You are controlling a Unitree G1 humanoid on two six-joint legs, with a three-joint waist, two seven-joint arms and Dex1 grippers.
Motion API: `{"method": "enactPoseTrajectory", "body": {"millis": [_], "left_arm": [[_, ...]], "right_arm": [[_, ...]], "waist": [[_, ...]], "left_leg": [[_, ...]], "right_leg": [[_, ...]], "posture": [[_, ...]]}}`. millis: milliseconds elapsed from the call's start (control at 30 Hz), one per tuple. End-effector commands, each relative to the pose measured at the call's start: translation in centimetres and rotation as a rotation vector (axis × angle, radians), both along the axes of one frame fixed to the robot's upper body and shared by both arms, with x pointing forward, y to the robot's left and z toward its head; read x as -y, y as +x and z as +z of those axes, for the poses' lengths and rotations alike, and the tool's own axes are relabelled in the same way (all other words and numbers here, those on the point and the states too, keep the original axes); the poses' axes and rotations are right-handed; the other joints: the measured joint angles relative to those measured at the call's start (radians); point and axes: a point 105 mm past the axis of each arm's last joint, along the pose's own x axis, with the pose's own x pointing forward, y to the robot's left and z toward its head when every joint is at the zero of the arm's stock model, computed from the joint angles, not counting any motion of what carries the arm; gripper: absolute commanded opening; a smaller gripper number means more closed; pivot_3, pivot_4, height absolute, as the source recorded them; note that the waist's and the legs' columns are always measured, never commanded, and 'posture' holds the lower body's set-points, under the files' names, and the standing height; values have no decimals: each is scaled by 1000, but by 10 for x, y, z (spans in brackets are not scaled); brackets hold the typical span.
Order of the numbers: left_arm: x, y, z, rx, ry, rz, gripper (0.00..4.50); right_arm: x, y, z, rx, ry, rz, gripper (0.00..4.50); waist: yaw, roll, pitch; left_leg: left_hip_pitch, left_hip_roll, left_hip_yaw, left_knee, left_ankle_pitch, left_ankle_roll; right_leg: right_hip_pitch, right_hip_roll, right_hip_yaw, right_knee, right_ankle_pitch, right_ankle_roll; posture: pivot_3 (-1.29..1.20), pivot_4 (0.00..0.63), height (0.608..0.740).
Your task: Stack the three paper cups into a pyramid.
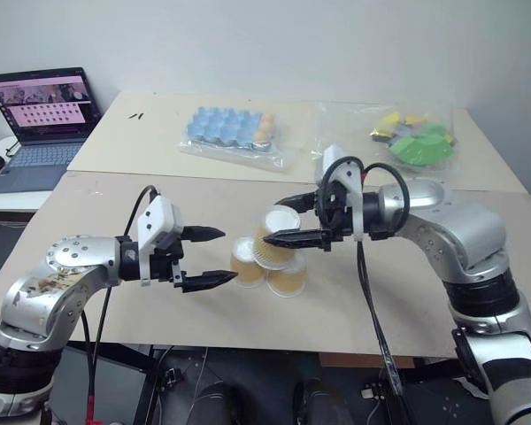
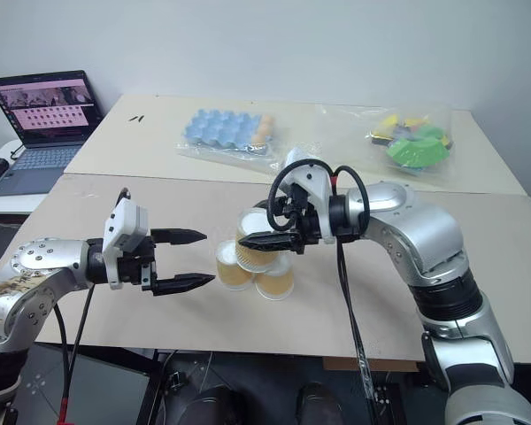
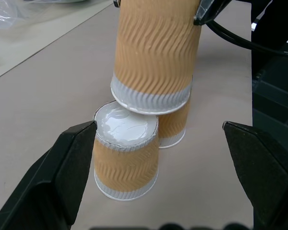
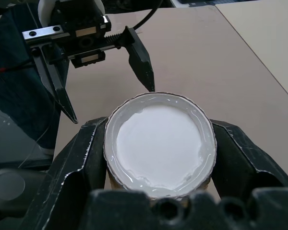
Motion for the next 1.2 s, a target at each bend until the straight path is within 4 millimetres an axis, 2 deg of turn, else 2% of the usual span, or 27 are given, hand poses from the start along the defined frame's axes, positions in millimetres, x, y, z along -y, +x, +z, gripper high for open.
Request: {"method": "enactPoseTrajectory", "body": {"millis": [33,233,300,400,567,633,733,833,933,1000,1067,1167,1200], "left_arm": [[2,-1,9,49,-1,-14,4500],[2,-1,11,52,0,-11,4500],[3,-1,11,52,0,-11,4500],[3,0,11,53,0,-10,4500],[3,0,12,55,-2,-9,4500],[3,0,12,55,-3,-7,4500],[2,0,12,54,-4,-2,4500],[1,0,12,56,-4,7,4500],[-2,1,12,56,-8,28,4500],[-7,4,13,55,-33,79,4500],[-21,12,15,46,-86,185,4500],[-58,27,12,67,-157,449,4500],[-66,29,11,77,-170,504,4500]], "right_arm": [[-4,-4,6,41,1,17,2723],[-5,2,2,40,10,-14,2723],[-4,6,2,42,17,-33,3716],[-3,11,2,56,15,-50,4445],[-3,9,5,74,7,-34,4445],[-2,6,12,87,22,-18,4445],[1,2,27,96,51,2,4445],[11,-10,57,95,130,51,4445],[18,-14,76,92,196,49,4445],[28,-12,93,85,285,5,4445],[46,5,105,93,355,-139,4445],[98,46,91,142,345,-524,4445],[110,52,86,152,338,-602,4445]], "waist": [[0,0,0],[0,0,0],[0,0,0],[0,0,0],[0,0,0],[0,0,0],[0,0,0],[1,0,0],[2,0,0],[2,0,0],[1,0,0],[0,0,0],[2,-1,0]], "left_leg": [[0,0,0,0,0,0],[0,0,0,0,0,0],[0,0,0,0,0,0],[0,0,0,0,0,0],[0,0,0,0,0,0],[0,0,0,0,0,0],[0,0,0,0,0,0],[-1,0,0,0,0,0],[-1,0,0,0,0,0],[-1,0,0,0,0,0],[0,0,0,0,0,0],[0,0,0,0,0,0],[0,0,0,0,0,0]], "right_leg": [[0,0,0,0,0,0],[0,0,0,0,0,0],[0,0,0,0,0,0],[0,0,0,0,0,0],[0,0,0,0,0,0],[0,0,0,0,0,0],[0,0,0,0,0,0],[-1,0,0,0,0,0],[-1,0,0,0,0,0],[0,0,0,0,0,0],[0,0,0,0,0,0],[0,-1,0,0,0,0],[1,-1,0,0,0,0]], "posture": [[0,150,724],[0,150,724],[0,150,724],[0,150,724],[0,150,724],[0,150,724],[0,150,724],[0,150,724],[0,150,724],[0,150,724],[0,150,724],[0,150,724],[0,150,724]]}}
